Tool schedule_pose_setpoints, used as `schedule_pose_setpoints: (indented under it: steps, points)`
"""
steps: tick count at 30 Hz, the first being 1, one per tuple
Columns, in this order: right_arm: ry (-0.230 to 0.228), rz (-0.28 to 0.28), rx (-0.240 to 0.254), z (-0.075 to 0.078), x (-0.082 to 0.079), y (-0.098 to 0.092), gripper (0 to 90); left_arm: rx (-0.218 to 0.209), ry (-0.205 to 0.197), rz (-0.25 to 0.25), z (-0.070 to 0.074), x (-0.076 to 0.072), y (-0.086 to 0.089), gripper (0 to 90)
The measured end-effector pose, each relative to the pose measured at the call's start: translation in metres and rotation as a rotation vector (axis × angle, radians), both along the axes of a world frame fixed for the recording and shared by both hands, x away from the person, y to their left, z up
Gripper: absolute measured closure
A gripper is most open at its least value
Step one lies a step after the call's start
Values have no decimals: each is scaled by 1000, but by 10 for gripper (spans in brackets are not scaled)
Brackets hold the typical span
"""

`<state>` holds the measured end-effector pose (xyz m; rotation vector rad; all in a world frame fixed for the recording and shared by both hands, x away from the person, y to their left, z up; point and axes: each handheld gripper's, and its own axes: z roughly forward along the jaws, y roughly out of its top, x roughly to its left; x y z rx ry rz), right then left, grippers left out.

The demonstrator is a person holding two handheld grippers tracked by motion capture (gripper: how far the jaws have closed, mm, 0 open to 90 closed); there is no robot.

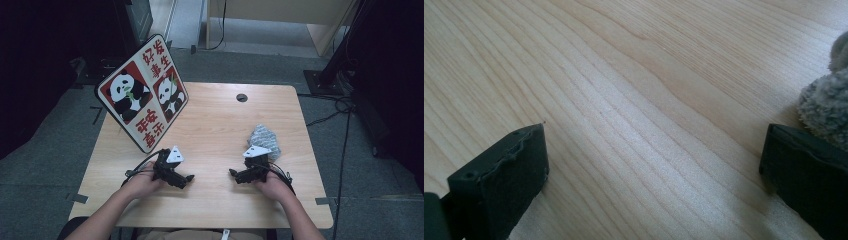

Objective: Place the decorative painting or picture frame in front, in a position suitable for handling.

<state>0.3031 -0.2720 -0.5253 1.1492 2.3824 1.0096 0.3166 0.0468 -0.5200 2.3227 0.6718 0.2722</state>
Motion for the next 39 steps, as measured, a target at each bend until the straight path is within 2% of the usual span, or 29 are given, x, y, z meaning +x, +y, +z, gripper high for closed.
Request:
schedule_pose_setpoints:
  steps: [15, 19, 23, 25, 28, 34, 36, 39]
  points:
    - [-3, 7, 1, 0, 0, -1, 0, -1, 1, -7, 0, 2, -1, 0]
    - [-4, 10, -1, 0, 0, -1, 0, 2, 2, -32, 0, 3, 1, 0]
    - [-3, 10, -1, 0, -1, -1, 0, 3, 3, -22, 0, 3, 1, 0]
    - [-3, 12, -2, 0, -1, -1, 0, 28, 19, 2, 3, 4, -5, 0]
    - [-3, 12, -2, 0, -1, -1, 0, 35, 32, -12, 4, 5, -9, 0]
    - [-2, 12, -2, 0, -1, -1, 0, -3, 65, -29, 10, 8, -7, 47]
    - [-1, 11, -1, 0, -1, -2, 0, -30, 107, -46, 18, 12, -4, 56]
    - [-1, 12, -1, 0, -2, -2, 0, -30, 126, -60, 25, 13, -2, 67]
